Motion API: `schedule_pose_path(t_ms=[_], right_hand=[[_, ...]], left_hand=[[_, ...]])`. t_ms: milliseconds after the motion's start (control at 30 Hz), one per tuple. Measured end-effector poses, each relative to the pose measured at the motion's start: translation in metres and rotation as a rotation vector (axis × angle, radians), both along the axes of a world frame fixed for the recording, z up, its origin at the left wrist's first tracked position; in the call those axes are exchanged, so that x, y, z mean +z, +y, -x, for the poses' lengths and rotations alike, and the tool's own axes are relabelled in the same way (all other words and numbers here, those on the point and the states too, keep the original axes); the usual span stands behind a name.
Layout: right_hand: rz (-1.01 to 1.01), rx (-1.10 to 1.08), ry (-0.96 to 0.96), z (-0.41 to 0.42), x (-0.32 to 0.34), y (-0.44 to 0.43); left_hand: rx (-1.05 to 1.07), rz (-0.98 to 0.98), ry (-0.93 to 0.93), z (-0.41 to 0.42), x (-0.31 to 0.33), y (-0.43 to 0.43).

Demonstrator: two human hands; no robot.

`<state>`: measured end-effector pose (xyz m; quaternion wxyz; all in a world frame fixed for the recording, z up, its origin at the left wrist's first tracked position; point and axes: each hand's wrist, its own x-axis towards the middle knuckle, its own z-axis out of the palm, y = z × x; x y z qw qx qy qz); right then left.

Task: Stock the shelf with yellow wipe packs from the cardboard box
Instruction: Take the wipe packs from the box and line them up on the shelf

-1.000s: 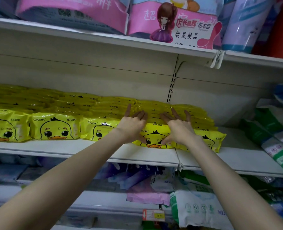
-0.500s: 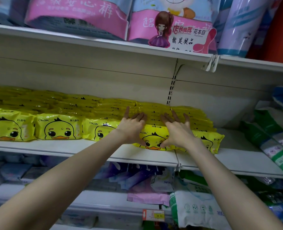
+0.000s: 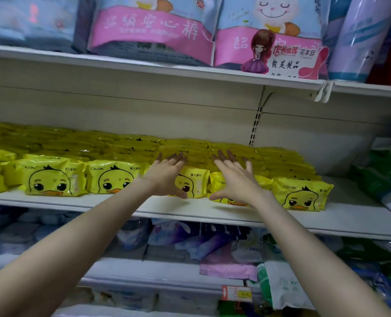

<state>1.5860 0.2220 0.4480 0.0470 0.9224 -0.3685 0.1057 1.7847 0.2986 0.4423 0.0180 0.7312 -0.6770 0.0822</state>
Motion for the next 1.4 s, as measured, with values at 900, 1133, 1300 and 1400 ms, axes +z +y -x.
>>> schedule_pose_path(t_ms=[900, 1133, 1300, 1400], right_hand=[[-0.019, -0.18, 0.087, -0.007, -0.017, -0.008], [0.013, -0.163, 0.022, -0.012, -0.007, 0.005], [0.014, -0.106, -0.063, -0.045, 0.0, 0.029], [0.013, -0.057, -0.094, -0.076, -0.002, 0.048]], left_hand=[[-0.059, -0.038, -0.081, -0.014, -0.018, -0.019], [-0.072, 0.008, -0.027, -0.026, -0.007, -0.008], [0.005, 0.058, 0.009, -0.072, 0.008, 0.029], [0.03, 0.07, -0.003, -0.108, 0.009, 0.057]])
